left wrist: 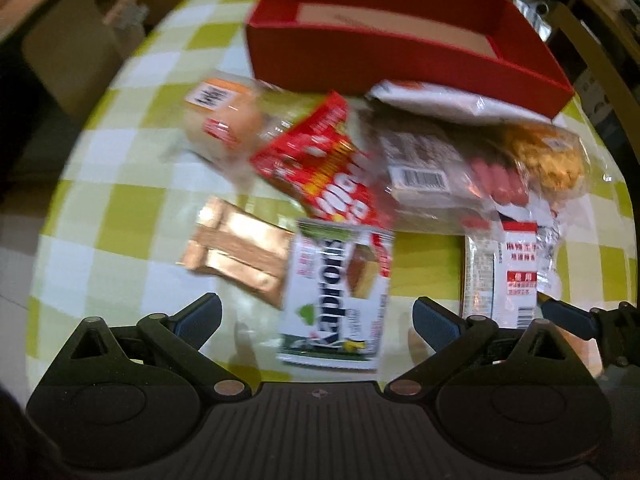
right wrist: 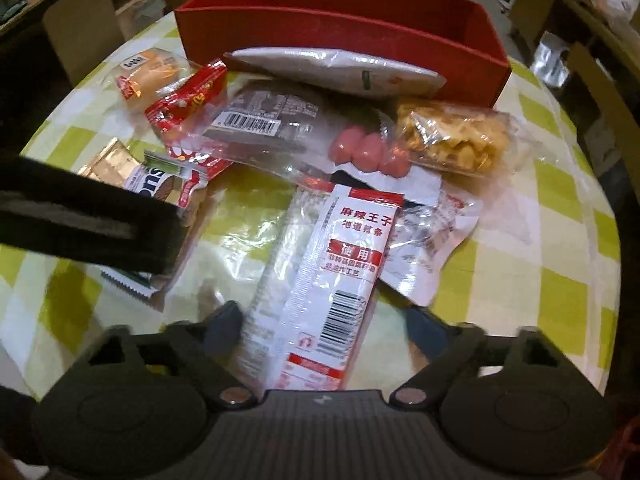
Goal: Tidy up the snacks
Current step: 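Grasp the Kaprons wafer pack with left tool while right tool grasps white-red spicy strip packet, then carry both held packs up and over into the red box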
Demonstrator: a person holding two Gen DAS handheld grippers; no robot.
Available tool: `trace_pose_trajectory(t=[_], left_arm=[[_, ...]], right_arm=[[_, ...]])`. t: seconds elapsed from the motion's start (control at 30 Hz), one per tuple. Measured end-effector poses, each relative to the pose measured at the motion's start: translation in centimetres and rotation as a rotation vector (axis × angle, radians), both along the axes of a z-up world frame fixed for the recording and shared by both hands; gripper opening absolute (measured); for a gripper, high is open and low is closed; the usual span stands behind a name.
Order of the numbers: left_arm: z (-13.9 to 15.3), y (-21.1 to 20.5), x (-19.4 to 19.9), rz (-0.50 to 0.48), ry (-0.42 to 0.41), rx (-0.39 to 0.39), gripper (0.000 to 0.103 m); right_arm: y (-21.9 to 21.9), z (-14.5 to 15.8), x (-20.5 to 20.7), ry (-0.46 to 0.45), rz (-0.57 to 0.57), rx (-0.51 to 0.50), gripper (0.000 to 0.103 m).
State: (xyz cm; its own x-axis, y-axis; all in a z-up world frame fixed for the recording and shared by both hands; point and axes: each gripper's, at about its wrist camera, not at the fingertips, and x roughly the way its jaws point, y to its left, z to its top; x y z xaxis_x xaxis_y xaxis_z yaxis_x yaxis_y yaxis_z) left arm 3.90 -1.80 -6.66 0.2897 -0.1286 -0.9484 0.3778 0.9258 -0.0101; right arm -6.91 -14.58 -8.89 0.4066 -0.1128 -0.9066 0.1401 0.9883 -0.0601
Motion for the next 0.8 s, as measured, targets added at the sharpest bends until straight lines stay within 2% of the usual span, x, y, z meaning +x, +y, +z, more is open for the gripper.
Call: trace_pose_trajectory(t=[0.03, 0.17, 0.23, 0.27, 0.37, 0.43, 0.47, 0.5, 0.53, 0.67, 0.73, 0.8], left_arm=[[-0.4, -0.4, 0.1, -0.003, 0.003, 0.016, 0.102], [-2.8, -1.3, 0.9, 0.021, 0.038, 0.085, 0.103], [-2.9, -0.8, 1.5, 0.073, 0.068, 0.032, 0.102], [-2.9, -0.9, 1.8, 0.078, 0.068, 0.033, 0.102], [-2.9, -2.0, 1.3, 0.054, 0.037, 0.059, 0.1], [-2.5, -2.5, 0.7, 0.031, 0.021, 0.06, 0.086], [-2.2, -2.6, 0.6, 0.017, 0.026, 0.046, 0.082], [-2.0, -2.7, 0.5, 0.009, 0.032, 0.045, 0.069], [-1.8, -2.8, 0.4, -0.004, 0.042, 0.042, 0.066], [-1.6, -3.1, -0.2, -0.019, 0.043, 0.11, 0.065], [-1.4, -3.1, -0.6, -0.025, 0.054, 0.106, 0.065], [-0.9, -2.7, -1.2, -0.033, 0.05, 0.09, 0.065]], right_arm=[[-0.4, 0.2, -0.2, -0.001, -0.003, 0.001, 0.059], [-1.7, 0.5, -0.7, -0.015, -0.005, 0.055, 0.058], [-2.3, 0.6, -0.5, -0.022, -0.022, 0.081, 0.058], [-2.7, 0.7, -0.3, -0.024, -0.043, 0.106, 0.058], [-3.4, 0.6, 0.1, -0.018, -0.042, 0.164, 0.075], [-2.9, 0.4, 0.1, -0.025, -0.028, 0.138, 0.076], [-2.5, 0.3, 0.1, -0.02, -0.011, 0.112, 0.074], [-2.2, 0.3, 0.0, -0.014, 0.003, 0.079, 0.066], [-2.2, 0.4, -0.1, -0.016, 0.011, 0.072, 0.057], [-4.3, 0.9, -1.3, -0.017, -0.049, 0.153, 0.048], [-5.4, 1.3, -2.2, -0.032, -0.096, 0.19, 0.036], [-5.8, 2.1, -2.9, -0.047, -0.125, 0.197, 0.035]])
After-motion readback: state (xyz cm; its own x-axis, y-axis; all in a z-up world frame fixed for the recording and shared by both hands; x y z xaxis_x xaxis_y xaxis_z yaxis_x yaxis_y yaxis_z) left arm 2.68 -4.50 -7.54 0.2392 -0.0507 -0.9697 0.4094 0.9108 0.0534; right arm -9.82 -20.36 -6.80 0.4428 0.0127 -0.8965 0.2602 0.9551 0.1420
